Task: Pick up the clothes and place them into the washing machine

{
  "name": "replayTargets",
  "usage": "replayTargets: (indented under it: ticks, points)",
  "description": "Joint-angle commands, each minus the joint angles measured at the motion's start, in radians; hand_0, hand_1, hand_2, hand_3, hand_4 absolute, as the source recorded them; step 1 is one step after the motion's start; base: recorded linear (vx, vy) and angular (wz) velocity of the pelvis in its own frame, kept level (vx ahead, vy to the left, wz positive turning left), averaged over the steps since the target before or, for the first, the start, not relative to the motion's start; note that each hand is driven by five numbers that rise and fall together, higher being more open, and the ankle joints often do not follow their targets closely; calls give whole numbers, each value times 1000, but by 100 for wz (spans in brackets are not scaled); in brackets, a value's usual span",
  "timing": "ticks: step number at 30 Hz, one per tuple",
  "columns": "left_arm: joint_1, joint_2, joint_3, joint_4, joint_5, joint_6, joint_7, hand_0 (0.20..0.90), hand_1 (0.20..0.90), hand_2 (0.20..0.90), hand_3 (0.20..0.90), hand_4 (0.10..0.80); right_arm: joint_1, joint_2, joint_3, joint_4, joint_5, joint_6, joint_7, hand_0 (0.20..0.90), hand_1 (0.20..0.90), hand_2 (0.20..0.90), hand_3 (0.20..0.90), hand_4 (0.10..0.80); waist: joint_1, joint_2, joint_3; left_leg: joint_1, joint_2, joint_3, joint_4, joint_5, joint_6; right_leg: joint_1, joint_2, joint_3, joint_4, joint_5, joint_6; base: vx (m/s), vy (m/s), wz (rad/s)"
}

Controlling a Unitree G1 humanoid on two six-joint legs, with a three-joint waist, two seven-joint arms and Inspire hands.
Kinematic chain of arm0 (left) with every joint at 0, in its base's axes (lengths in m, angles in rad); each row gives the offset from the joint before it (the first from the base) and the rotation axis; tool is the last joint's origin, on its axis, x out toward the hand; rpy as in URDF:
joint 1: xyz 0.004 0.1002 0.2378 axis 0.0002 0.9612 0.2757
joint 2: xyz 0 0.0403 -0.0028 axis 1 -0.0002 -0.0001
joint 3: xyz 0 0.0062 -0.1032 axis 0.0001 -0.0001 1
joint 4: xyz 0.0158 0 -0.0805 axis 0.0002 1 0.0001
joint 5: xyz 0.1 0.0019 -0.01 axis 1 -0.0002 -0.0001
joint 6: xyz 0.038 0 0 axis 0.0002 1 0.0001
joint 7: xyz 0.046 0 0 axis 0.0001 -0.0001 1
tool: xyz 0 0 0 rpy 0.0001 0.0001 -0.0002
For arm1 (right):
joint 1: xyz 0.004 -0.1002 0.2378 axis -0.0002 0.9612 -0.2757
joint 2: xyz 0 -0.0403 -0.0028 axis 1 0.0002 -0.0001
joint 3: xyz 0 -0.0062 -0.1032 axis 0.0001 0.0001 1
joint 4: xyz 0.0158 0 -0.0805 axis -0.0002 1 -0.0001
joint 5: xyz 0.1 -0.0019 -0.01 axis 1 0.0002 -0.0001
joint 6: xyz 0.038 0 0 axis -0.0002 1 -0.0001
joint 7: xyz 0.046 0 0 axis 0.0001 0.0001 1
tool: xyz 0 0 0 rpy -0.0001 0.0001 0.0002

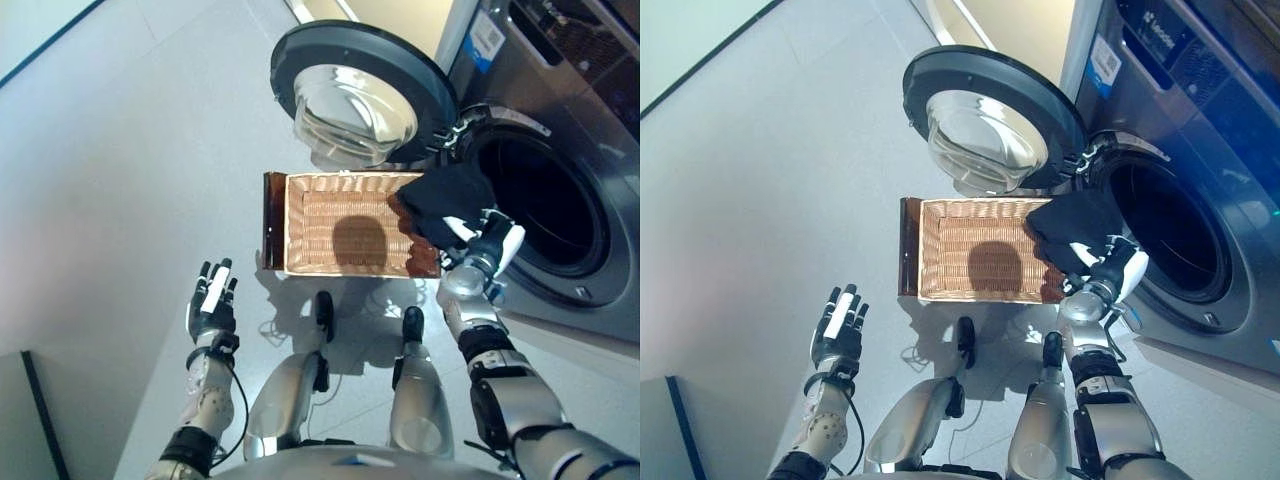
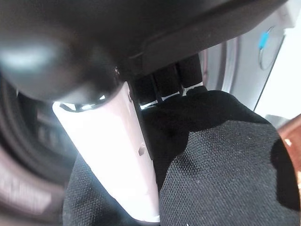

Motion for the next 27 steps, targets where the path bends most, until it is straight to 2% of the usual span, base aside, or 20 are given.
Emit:
replayTargets:
  ticks: [1, 15, 24, 25, 27]
  points:
    - [21, 19, -6, -57, 34, -60, -10, 900, 900, 900, 900, 800, -67, -72, -29, -44, 13, -130, -78, 200, 200, 200, 200, 300, 11, 2, -39, -27, -46, -13, 90, -116, -49, -33, -44, -11, -2, 3, 7, -68, -37, -14]
    - [3, 46, -98, -203, 14, -68, -19, 900, 900, 900, 900, 800, -292, -233, -80, 172, 152, -150, -138, 200, 200, 200, 200, 300, 15, 67, 88, -171, -55, 15, 173, -116, -59, -208, -45, 19, 123, -22, -14, -57, -22, -2]
    - [-9, 73, -160, -253, -13, -74, -33, 900, 900, 900, 900, 800, -541, -438, -2, 348, 252, -135, -107, 200, 200, 200, 200, 300, 40, 93, 89, -314, -55, 34, 262, -141, -70, -369, -49, 44, 241, -66, -24, -35, -23, 6]
    - [-12, 78, -169, -259, -16, -75, -35, 900, 900, 900, 900, 800, -596, -493, 29, 385, 267, -124, -96, 200, 200, 200, 200, 300, 44, 96, 89, -338, -52, 38, 280, -145, -72, -398, -48, 47, 266, -74, -26, -40, -39, 3]
    - [-17, 78, -173, -260, -18, -76, -34, 900, 900, 900, 900, 800, -632, -517, 48, 407, 275, -122, -88, 200, 200, 200, 200, 300, 46, 98, 89, -353, -51, 39, 288, -147, -73, -419, -48, 51, 281, -78, -27, -23, -35, 11]
